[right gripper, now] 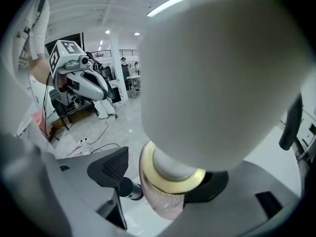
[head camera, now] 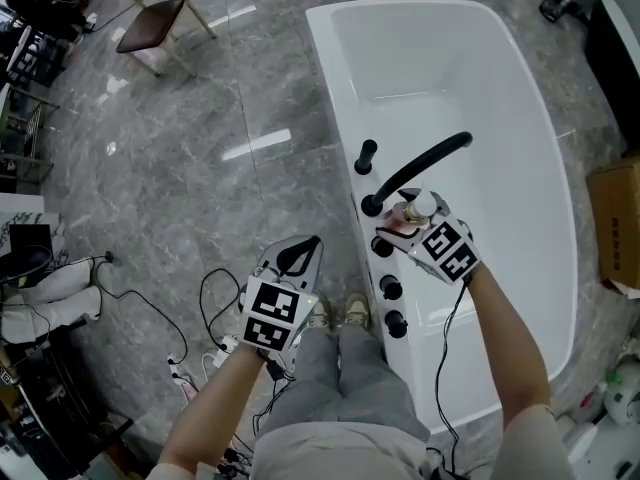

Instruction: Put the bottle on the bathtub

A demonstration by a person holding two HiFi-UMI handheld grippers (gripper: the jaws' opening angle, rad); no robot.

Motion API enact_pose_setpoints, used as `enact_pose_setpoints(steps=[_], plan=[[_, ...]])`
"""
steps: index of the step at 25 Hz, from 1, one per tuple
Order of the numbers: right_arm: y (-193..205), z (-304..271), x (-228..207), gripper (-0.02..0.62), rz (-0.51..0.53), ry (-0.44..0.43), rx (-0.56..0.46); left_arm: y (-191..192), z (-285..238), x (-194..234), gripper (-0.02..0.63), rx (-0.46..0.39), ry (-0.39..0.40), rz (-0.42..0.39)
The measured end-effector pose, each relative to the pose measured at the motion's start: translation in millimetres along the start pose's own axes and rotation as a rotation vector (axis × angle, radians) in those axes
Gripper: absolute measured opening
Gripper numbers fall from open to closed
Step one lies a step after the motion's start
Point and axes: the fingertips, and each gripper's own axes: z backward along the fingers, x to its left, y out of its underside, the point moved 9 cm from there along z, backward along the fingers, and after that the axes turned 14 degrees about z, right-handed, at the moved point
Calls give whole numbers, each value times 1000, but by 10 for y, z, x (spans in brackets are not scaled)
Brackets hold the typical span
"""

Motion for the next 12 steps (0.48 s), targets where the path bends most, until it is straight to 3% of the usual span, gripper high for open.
enact_pose_setpoints(steps=[8,9,12], plan=[[73,18,-26,352,-13,22,13,-9,-90,8,20,12,11,-4],[70,22,-20,286,-16,24,14,-14,-99,3,20,13,13,-5],[17,13,65,270,-11,15,21,-33,-107,-12,20,13,20,-7]])
